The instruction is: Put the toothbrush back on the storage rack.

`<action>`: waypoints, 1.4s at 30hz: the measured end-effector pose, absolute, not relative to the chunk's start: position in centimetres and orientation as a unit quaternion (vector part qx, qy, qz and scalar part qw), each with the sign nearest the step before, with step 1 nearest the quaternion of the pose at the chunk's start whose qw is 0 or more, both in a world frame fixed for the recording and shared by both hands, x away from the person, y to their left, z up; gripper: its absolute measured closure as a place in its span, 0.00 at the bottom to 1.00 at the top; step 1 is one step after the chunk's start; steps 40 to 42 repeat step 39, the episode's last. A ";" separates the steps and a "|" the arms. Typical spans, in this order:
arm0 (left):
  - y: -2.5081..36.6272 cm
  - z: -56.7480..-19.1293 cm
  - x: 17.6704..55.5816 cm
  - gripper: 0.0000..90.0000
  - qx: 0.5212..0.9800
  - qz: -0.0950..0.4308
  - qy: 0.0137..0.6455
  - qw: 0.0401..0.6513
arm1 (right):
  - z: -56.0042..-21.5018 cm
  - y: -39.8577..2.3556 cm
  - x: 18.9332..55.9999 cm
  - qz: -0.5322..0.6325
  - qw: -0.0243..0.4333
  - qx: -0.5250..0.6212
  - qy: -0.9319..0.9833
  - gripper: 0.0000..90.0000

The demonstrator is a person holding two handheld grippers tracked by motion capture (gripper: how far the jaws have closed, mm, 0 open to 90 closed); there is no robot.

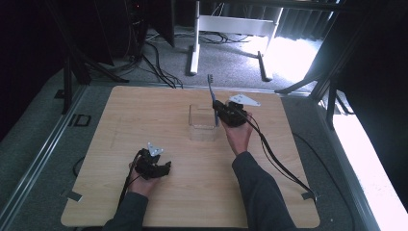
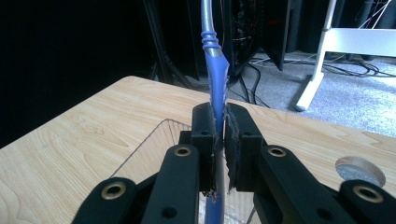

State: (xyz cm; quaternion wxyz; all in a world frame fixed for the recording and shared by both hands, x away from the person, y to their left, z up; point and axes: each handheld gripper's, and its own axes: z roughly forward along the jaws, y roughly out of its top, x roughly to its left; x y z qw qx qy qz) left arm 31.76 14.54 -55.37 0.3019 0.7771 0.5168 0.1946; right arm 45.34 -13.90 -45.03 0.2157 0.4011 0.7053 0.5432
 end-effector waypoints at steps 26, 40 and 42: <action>14.6 -55.4 31.7 0.40 0.780 0.195 0.512 0.303 | -45.4 -14.0 43.6 0.488 0.238 0.361 0.758 0.56; 14.7 -55.5 31.8 0.37 0.780 0.196 0.510 0.306 | -45.2 -15.5 43.2 0.431 0.230 0.412 0.769 0.51; 14.7 -55.5 31.8 0.37 0.780 0.196 0.510 0.306 | -45.2 -15.5 43.2 0.431 0.230 0.412 0.769 0.51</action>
